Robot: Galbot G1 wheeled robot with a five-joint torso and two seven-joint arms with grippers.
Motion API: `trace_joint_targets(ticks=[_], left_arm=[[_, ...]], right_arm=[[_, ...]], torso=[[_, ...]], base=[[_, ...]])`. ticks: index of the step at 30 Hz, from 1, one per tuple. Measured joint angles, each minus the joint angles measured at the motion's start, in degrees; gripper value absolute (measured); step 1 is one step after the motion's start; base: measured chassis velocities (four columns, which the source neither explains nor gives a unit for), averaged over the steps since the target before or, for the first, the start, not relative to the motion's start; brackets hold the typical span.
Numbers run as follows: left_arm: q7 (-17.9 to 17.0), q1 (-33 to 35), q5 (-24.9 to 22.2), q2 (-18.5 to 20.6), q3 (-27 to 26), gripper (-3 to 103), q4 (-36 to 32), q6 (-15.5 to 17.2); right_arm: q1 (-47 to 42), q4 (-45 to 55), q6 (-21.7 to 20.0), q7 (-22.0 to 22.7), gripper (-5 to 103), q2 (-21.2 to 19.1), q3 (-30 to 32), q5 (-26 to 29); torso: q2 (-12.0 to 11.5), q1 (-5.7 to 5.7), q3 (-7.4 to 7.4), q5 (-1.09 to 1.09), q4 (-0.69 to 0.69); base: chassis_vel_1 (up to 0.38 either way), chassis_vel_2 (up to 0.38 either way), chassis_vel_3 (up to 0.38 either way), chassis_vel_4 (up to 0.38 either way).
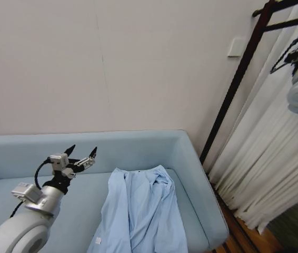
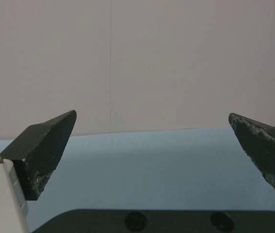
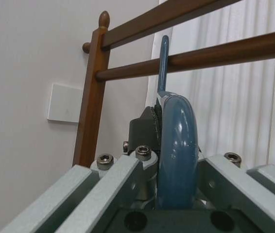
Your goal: Pick up the clothes from the sofa and hang them on the clothes hanger.
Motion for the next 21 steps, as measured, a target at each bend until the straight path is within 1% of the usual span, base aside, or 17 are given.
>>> trace_joint_targets(ticks=[4, 7, 21], left_arm=[[0.01, 0.00, 0.10, -0.02, 0.08, 100, 0.10, -0.02], [0.02, -0.03, 0.14, -0.04, 0.10, 100, 0.15, -0.03], [0.25, 0.41, 1.22, -0.91, 0.30, 100, 0.16, -0.32]], right_arm=[[-0.33, -0.26, 1.43, -0.92, 0, 0.12, 0.00, -2.62], [-0.43, 0.03, 1.76, -1.18, 0, 0.11, 0.08, -3.36], [-1.28, 5.92, 1.87, -1.25, 0, -2.49, 0.77, -3.15]], torso=[[0.00, 0.00, 0.00, 0.00, 0.00], [0.00, 0.00, 0.00, 0.00, 0.00], [0.00, 0.00, 0.00, -0.02, 0.00]], base=[[0.000, 0.000, 0.000, 0.000], [0.000, 0.000, 0.000, 0.000], [0.000, 0.000, 0.000, 0.000]])
